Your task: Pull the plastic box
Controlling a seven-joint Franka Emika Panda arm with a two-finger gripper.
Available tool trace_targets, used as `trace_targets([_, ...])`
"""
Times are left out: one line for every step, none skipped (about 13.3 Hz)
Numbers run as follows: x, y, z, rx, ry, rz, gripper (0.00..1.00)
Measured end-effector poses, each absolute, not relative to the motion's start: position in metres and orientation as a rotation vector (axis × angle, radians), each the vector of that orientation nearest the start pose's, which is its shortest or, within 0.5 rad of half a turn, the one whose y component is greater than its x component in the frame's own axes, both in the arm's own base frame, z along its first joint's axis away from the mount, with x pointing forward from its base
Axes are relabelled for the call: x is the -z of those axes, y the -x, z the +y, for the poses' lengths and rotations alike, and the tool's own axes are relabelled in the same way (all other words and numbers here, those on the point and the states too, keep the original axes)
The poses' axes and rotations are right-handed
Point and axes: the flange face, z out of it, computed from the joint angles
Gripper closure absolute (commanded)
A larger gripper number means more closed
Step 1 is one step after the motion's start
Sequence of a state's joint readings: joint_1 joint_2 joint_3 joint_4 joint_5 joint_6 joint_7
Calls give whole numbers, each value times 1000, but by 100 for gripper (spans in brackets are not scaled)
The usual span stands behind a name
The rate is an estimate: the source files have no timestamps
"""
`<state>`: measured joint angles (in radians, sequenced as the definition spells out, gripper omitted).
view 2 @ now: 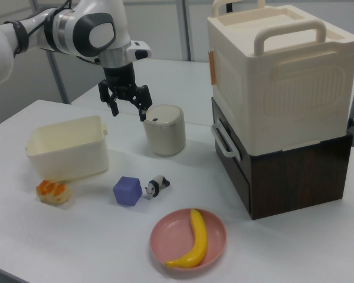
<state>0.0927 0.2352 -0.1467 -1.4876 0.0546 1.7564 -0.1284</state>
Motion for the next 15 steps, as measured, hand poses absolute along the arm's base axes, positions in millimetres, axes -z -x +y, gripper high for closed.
trace_targets([-544,-637,-20,65,3124,-28,0])
trace_targets([-544,-638,-16,70,3125,12,0])
trace_targets([-542,-639,-10,73,3126,34,0])
trace_targets([-541,-640,-4,74,3127,40,0])
trace_targets([-541,-641,-2,76,3127,44,0])
trace_targets([-540,-641,-1,76,3127,50,0])
trace_targets([-540,-641,-1,77,3127,53,0])
trace_targets([-540,-641,-2,78,3128,54,0])
trace_targets([-540,-641,-3,78,3130,55,0])
trace_targets([-540,-641,-3,78,3131,56,0])
trace_targets([-540,-641,-3,78,3132,56,0])
trace_targets([-540,-641,-4,78,3133,56,0])
trace_targets([-540,-641,-4,78,3134,56,0])
trace_targets([-540,-641,-2,77,3134,53,0])
trace_targets([-539,-641,1,77,3133,45,0])
